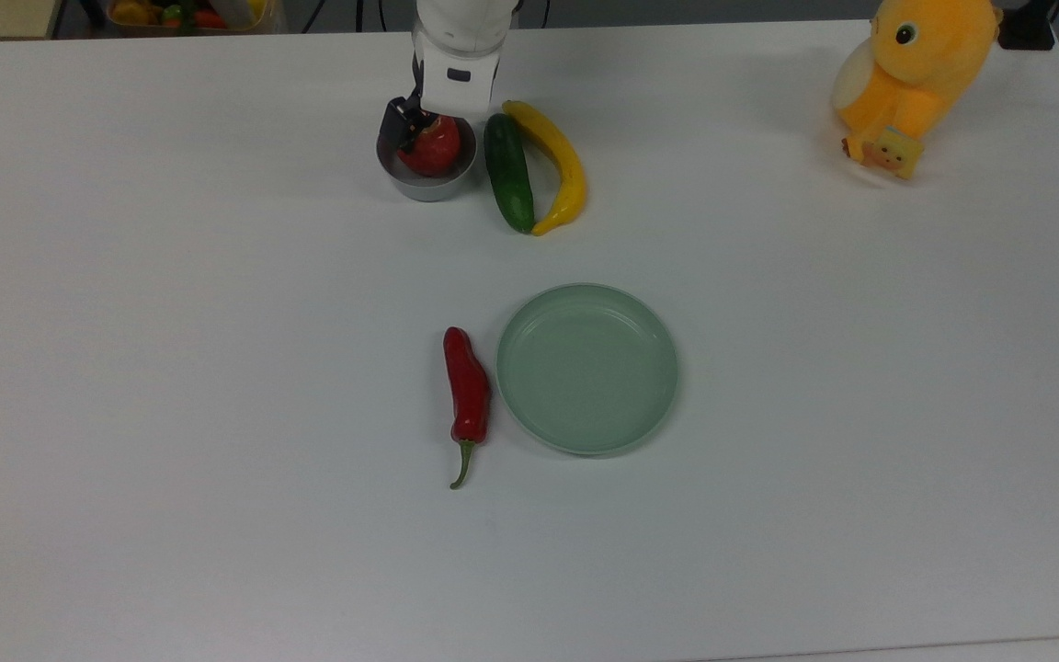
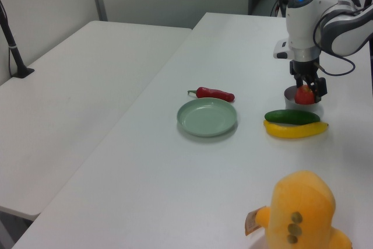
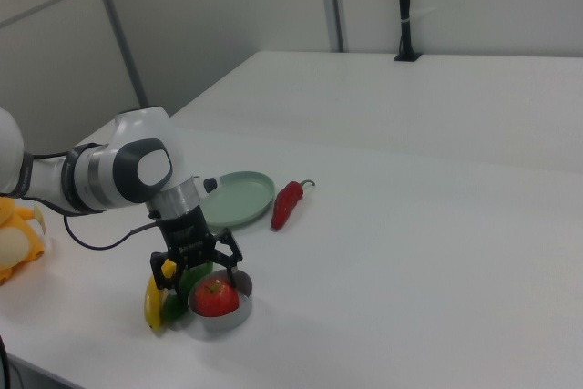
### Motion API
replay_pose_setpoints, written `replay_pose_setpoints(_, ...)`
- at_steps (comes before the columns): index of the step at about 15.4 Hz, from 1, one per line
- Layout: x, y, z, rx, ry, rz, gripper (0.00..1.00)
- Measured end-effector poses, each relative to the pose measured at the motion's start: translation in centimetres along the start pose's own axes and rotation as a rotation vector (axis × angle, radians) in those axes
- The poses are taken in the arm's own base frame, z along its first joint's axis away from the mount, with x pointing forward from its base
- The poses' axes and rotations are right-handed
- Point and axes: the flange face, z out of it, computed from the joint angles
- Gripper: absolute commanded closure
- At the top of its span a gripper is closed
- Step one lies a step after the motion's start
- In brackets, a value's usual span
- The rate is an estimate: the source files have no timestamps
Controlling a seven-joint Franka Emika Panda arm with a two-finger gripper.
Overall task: Red apple placed in the center of the desktop
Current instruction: 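Close the gripper around the red apple, then lift the red apple up out of the grey bowl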
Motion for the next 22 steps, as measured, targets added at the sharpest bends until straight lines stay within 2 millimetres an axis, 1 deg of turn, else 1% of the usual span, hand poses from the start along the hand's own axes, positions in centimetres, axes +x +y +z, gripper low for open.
replay_pose_setpoints(1,0.0,0.0,0.0,-0.005,-0.004,-0.004,0.40)
replay_pose_setpoints(2,0.0,0.0,0.0,-0.009,-0.006,-0.007,0.71)
replay_pose_setpoints(3,0.0,0.0,0.0,-0.012,-0.008,-0.009,0.92)
replay_pose_setpoints(4,-0.1,0.1,0.0,-0.013,-0.007,-0.009,1.00)
replay_pose_setpoints(9,-0.1,0.2,-0.1,-0.014,-0.006,-0.003,1.00)
replay_pose_setpoints(11,-0.3,0.5,-0.2,-0.015,-0.003,0.010,1.00)
replay_pose_setpoints(13,-0.7,1.4,-1.4,-0.022,0.007,0.036,1.00)
replay_pose_setpoints(15,-1.2,2.5,-4.1,-0.007,0.003,0.073,1.00)
replay_pose_setpoints(18,-1.8,3.8,-10.2,0.045,0.025,0.132,1.00)
replay_pose_setpoints(19,-2.1,4.1,-12.3,0.062,0.032,0.145,1.00)
replay_pose_setpoints(22,-2.8,4.3,-17.0,0.120,0.042,0.168,1.00)
